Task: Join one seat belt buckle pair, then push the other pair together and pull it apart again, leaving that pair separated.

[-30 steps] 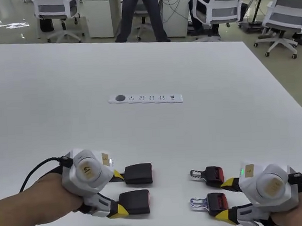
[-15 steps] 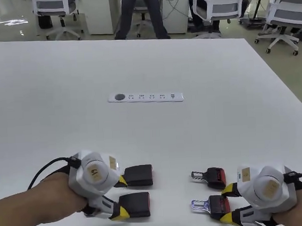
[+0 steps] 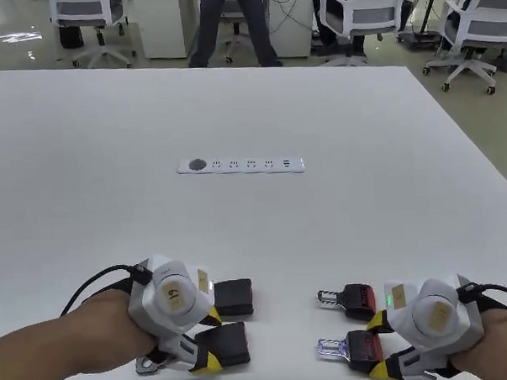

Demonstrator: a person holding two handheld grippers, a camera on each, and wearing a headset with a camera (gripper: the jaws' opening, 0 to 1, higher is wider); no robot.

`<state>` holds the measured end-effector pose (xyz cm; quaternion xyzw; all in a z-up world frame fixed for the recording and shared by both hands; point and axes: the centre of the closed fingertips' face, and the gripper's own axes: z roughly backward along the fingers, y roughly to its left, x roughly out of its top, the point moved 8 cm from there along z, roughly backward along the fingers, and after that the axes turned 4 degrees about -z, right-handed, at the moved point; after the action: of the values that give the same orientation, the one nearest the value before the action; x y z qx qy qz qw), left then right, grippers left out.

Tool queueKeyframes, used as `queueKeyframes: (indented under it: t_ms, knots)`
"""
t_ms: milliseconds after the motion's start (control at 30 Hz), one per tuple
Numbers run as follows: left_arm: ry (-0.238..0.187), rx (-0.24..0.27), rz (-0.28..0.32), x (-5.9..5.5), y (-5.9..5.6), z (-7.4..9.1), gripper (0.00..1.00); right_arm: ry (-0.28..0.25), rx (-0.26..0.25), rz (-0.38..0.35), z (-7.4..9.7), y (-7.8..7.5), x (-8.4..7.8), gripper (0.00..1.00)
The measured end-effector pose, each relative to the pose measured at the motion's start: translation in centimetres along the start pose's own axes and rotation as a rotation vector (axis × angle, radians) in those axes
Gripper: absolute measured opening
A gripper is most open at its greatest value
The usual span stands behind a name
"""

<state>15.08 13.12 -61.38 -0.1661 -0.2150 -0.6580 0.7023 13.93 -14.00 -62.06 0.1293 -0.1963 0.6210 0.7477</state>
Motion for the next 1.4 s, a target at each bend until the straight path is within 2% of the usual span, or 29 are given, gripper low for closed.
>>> queueKeyframes:
  t_ms: [367,500,567,967,1167,1400]
  knots:
    - [0.037,-0.027,-0.055,-0.1,-0.2,-0.9,0.35,0.0,0.017,-0.011,-0.3,-0.2,0.0,0.34]
    - [0.023,-0.037,-0.035,-0.2,0.1,-0.9,0.35,-0.005,0.029,-0.018,-0.4,-0.3,0.1,0.33]
    - [0.016,-0.043,-0.044,-0.2,0.1,-1.0,0.35,-0.006,0.033,-0.015,-0.5,-0.4,0.1,0.33]
    - [0.038,-0.057,-0.068,0.0,0.1,-1.1,0.35,-0.002,0.073,0.011,-0.5,-0.6,0.4,0.32]
    - [0.036,-0.05,-0.062,0.0,-0.1,-1.1,0.35,-0.011,0.059,-0.018,-0.6,-0.7,0.2,0.32]
    - [0.04,-0.048,-0.058,0.0,-0.2,-1.1,0.34,-0.01,0.041,-0.015,-0.8,-0.3,0.8,0.32]
